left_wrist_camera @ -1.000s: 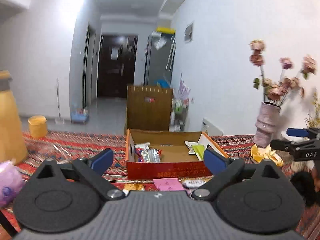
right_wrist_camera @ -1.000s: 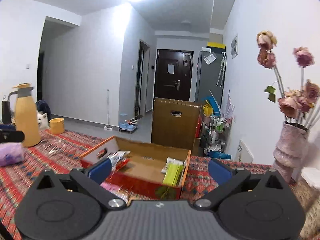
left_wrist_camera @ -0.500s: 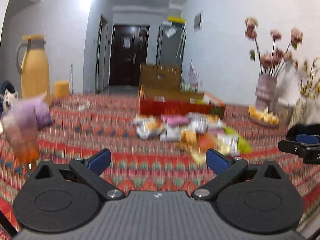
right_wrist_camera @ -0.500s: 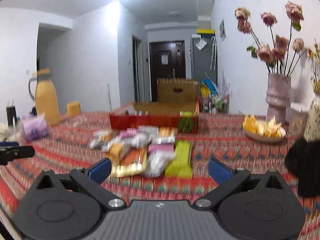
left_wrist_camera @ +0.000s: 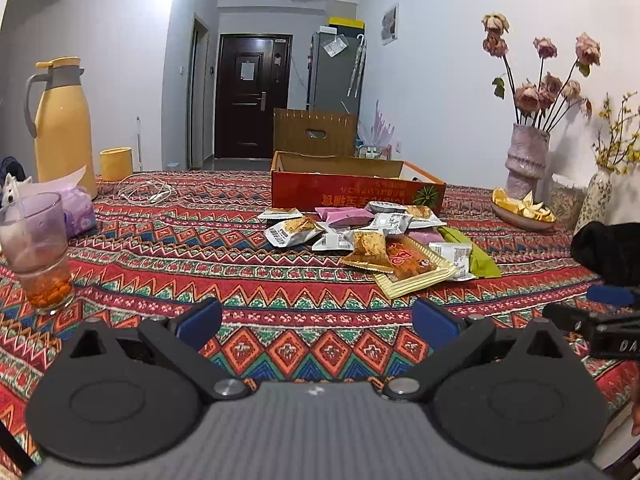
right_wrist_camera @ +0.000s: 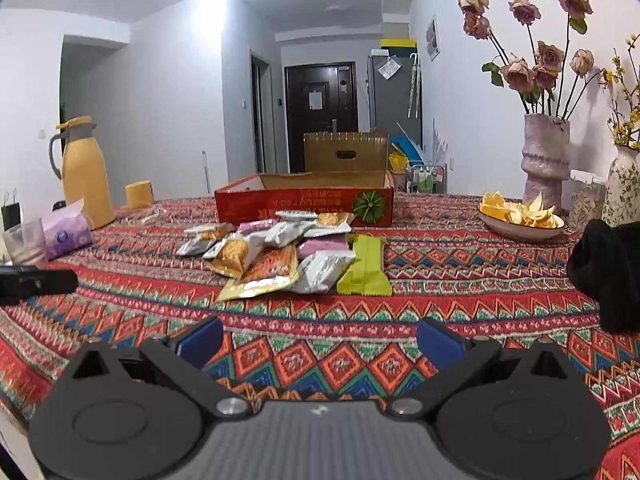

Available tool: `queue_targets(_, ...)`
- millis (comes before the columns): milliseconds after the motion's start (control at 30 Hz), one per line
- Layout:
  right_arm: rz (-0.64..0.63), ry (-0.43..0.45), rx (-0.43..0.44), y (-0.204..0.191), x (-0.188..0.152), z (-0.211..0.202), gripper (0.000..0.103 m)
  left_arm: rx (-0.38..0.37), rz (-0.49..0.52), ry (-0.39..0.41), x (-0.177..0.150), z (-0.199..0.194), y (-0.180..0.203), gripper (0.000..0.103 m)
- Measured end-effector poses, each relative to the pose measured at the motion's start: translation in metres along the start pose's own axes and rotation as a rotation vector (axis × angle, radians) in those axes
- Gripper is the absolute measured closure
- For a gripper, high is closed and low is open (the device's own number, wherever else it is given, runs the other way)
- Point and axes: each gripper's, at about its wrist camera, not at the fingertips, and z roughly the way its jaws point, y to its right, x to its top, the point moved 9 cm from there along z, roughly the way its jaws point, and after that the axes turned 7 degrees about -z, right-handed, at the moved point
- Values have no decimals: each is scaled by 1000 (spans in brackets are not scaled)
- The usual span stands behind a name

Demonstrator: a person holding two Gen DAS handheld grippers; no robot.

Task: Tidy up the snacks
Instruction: 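Grasp a white packet with right tool while left grasps cookie packet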

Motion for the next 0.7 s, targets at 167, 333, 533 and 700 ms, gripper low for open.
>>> queue_targets(167,41,4,39,5,14,17,0,16,28,-6,12,23,2,0)
queue_targets(333,17,-71,21,5,23,58,11,-11,9,-30,24,62,9,0)
queue_targets(533,116,-170,103,12,31,120,62,-110,136,-49,33,132,51,27)
queue_targets(700,162,-199,64,20,36,167,62,-120,135,-134,34,195,68,28)
